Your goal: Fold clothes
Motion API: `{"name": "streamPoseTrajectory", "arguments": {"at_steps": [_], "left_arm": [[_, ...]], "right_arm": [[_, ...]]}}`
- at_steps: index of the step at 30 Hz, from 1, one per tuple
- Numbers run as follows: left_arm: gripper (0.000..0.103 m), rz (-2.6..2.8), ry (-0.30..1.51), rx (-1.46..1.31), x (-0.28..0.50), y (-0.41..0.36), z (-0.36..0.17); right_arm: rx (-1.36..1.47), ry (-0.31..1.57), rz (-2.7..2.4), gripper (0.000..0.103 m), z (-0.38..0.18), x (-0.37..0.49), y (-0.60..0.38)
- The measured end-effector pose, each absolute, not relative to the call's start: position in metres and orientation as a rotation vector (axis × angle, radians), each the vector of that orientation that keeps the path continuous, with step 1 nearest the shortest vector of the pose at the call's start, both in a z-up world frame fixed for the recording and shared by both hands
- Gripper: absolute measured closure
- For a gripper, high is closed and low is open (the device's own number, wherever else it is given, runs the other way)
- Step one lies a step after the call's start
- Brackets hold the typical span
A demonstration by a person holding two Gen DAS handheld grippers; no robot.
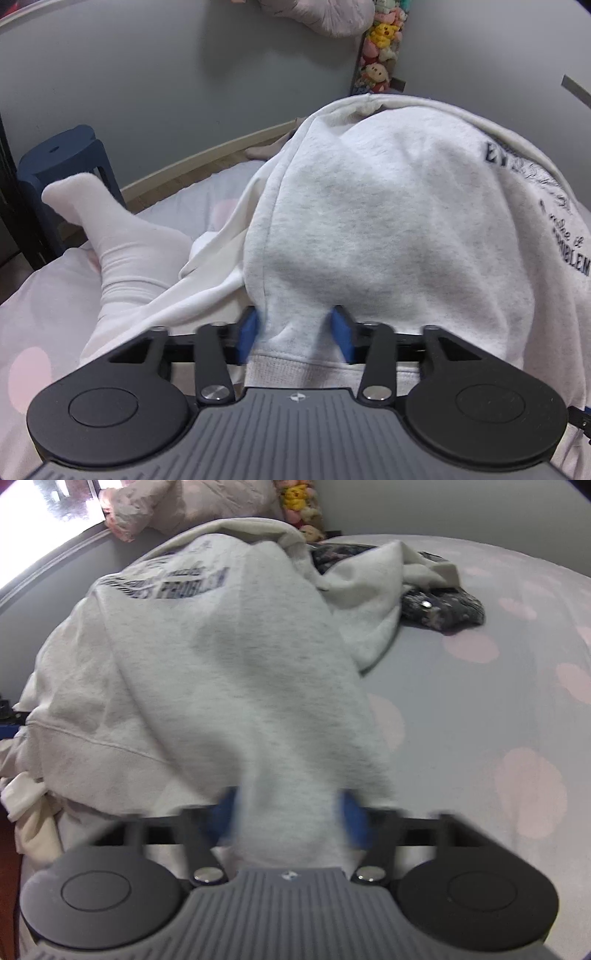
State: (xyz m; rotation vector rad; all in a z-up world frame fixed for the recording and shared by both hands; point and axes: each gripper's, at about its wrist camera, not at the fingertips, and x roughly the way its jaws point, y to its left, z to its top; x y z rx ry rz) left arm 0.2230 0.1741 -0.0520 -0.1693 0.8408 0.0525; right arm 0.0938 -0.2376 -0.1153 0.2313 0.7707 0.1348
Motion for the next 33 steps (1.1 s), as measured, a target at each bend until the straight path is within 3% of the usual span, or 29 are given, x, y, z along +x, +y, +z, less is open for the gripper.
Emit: {"name": "streamPoseTrajectory", "arguments": {"at_steps": [1, 3, 7, 16, 25, 31, 33], "left_arm": [[0.074, 0.051, 0.836, -0.187, 0.222, 0.175, -0.049], [0.075, 0.036, 0.826, -0.247, 0.219, 0.18, -0.041], [0.097, -0.065, 0.789, -0.242, 0.215, 0.175, -0.011], [0.1, -0.254, 0.556, -0.162, 0.164, 0.128, 0.111], [0.103, -0.466, 0.272, -0.077, 0.059, 0.079, 0.225], [0.103, -0.516, 0.372, -0.056, 0.052, 0.051, 0.217], [0.097, -0.505, 0.411, -0.053, 0.057, 0.052, 0.205]], "right_arm": [[0.226, 0.759, 0.143, 0.087, -0.111, 0.091, -0.236], [0.213, 0.733, 0.152, 0.093, -0.102, 0.086, -0.232], [0.289, 0.653, 0.118, 0.096, -0.076, 0.076, -0.248], [0.23, 0.283, 0.01, 0.1, 0.042, 0.024, -0.276], [0.209, -0.11, -0.232, 0.103, 0.161, -0.102, -0.319], [0.204, 0.018, -0.23, 0.103, 0.175, -0.157, -0.339], [0.218, 0.068, -0.22, 0.099, 0.161, -0.165, -0.339]]}}
